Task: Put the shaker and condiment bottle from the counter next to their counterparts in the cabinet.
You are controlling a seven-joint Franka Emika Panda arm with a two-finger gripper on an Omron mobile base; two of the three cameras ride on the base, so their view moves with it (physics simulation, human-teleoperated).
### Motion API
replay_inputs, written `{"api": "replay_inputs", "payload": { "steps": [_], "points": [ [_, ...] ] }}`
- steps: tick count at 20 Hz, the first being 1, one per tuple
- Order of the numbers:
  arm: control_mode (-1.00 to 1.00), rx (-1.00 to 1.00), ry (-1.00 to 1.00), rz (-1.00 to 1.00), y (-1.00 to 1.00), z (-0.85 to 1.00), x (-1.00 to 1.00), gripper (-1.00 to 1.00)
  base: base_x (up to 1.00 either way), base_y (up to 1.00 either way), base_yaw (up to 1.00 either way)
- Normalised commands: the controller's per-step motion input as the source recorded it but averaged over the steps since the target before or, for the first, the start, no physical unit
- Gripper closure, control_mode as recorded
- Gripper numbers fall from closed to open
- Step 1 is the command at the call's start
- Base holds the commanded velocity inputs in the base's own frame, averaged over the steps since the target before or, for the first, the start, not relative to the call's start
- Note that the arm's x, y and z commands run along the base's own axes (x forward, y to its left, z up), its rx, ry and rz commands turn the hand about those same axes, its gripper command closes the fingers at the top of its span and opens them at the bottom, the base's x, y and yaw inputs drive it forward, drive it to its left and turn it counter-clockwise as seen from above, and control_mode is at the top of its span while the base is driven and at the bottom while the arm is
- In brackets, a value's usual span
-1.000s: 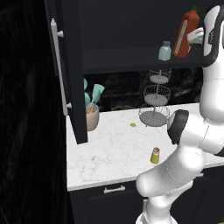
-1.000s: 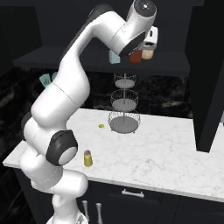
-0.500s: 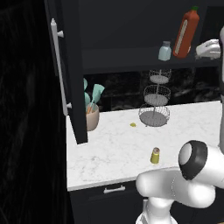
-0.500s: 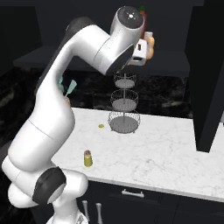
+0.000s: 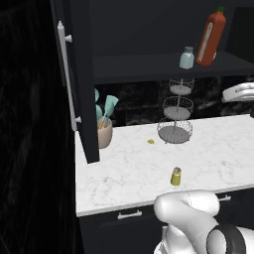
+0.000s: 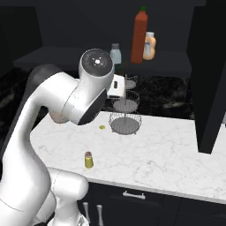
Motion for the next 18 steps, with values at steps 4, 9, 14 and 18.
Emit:
{"api": "replay_inputs", "payload": {
  "steps": [4,9,14,18],
  "points": [
    [-1.0,0.0,0.01,0.0,0.37,-0.47,-0.96,-1.0,0.0,0.0,0.0],
    [-1.0,0.0,0.01,0.02,0.32,-0.37,-0.74,-1.0,0.0,0.0,0.0],
    [-1.0,0.0,0.04,0.1,0.09,-0.31,-0.41,-1.0,0.0,0.0,0.0],
    [-1.0,0.0,0.06,0.15,0.0,-0.43,-0.31,-1.0,0.0,0.0,0.0]
  ]
}}
